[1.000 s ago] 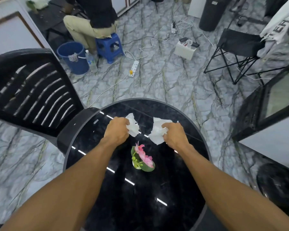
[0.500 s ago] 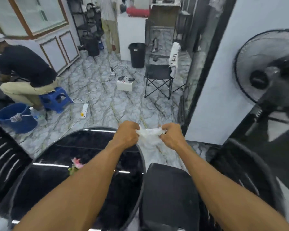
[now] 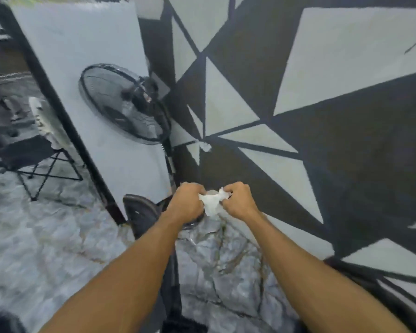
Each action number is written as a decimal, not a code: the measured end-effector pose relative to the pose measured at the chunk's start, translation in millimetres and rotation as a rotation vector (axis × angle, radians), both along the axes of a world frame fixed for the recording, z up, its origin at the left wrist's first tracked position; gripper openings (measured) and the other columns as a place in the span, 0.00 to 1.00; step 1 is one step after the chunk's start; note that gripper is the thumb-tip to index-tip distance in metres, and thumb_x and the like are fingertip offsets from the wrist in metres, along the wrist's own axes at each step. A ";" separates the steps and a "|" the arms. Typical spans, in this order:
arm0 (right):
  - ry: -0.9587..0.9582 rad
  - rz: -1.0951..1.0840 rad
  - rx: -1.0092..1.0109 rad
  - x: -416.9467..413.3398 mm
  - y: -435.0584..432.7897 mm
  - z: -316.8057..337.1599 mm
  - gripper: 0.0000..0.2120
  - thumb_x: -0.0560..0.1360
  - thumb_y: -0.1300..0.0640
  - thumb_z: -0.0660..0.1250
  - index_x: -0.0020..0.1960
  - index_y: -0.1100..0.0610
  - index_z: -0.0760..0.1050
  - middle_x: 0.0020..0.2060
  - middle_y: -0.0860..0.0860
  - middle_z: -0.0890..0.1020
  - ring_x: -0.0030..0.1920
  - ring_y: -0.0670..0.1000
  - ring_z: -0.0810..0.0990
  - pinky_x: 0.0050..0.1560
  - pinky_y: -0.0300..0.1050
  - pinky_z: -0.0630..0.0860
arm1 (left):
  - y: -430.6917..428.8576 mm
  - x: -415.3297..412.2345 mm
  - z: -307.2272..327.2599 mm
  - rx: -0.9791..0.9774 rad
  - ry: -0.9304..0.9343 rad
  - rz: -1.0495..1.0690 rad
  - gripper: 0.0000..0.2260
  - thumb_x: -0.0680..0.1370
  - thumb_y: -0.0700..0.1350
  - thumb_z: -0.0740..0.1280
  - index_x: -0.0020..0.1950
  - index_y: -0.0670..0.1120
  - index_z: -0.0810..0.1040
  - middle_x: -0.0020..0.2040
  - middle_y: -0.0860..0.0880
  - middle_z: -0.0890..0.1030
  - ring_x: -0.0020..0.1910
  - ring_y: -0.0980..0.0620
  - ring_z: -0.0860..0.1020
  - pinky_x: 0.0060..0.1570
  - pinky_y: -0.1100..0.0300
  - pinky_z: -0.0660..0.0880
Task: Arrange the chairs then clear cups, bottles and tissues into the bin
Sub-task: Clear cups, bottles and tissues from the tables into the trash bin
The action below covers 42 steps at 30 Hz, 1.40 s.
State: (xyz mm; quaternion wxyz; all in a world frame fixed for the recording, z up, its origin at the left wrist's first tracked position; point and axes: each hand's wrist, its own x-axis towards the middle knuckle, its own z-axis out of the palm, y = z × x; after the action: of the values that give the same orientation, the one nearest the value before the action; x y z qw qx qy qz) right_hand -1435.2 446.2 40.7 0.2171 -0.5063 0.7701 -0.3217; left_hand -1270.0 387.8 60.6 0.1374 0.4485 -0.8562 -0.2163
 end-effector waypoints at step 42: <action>-0.510 -0.902 0.547 -365.9 453.1 -264.1 0.19 0.74 0.55 0.71 0.64 0.54 0.78 0.63 0.51 0.78 0.63 0.52 0.77 0.61 0.38 0.72 | 338.7 -518.6 -267.1 0.383 -0.569 -0.896 0.22 0.74 0.41 0.70 0.68 0.47 0.75 0.68 0.43 0.73 0.67 0.45 0.72 0.62 0.56 0.71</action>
State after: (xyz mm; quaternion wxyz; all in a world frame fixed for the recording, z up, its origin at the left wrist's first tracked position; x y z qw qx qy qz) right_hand -1801.1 899.3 -223.4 0.3600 0.0396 0.8879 -0.2838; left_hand -1788.6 726.5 -206.6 -0.2879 0.0986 -0.9118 -0.2757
